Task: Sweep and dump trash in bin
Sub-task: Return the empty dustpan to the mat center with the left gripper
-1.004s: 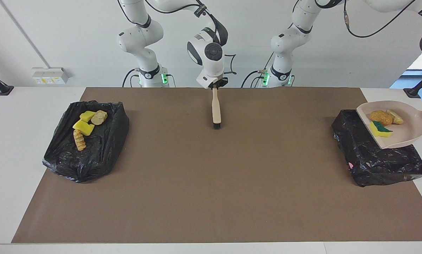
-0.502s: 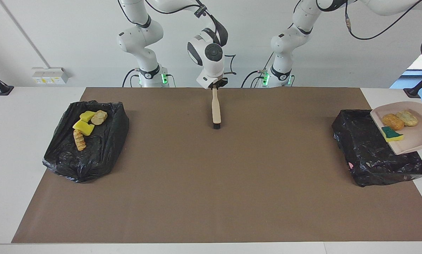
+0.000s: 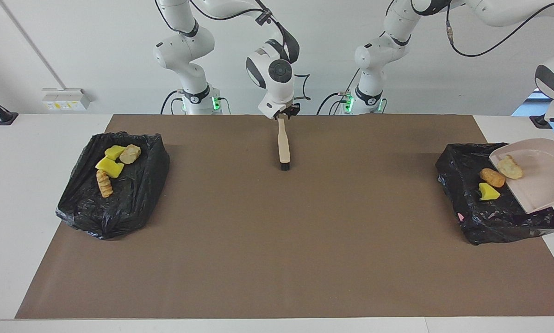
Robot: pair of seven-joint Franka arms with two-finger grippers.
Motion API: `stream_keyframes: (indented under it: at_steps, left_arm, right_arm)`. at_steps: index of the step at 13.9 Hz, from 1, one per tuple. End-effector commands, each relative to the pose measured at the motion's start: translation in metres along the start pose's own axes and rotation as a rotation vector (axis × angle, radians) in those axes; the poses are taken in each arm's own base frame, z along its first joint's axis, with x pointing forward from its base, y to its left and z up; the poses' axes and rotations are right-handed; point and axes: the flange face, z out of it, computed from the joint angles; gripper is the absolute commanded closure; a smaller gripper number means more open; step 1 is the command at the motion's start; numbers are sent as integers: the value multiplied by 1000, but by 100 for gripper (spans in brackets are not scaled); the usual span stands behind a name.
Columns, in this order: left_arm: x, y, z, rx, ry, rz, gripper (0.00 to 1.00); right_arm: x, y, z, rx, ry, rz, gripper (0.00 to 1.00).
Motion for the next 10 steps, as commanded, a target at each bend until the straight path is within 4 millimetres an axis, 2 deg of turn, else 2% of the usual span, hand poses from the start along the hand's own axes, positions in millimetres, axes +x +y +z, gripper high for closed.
stream_keyframes:
  at_steps: [1,2,5,7,9,10]
  left_arm:
    - [-4,5,-12,-4,-82,-3,100]
    - [1,1,-18,-4,-109,-13,100]
    - [-14,-2,-38,1,-134,-54,100]
    - [-2,-4,-44,-11,8,-126,100]
    - [-1,-12,-58,-1,71,-165,100]
    - [11,-19,-69,10,87,-152,100]
  right_arm:
    - [21,-7,-16,27,30,-27,0]
    - [34,1,-30,33,58,-26,0]
    - [76,33,-79,70,144,-17,0]
    - [103,63,-107,37,219,-21,0]
    - [127,99,-132,5,281,16,0]
    - [138,119,-144,-16,311,37,0]
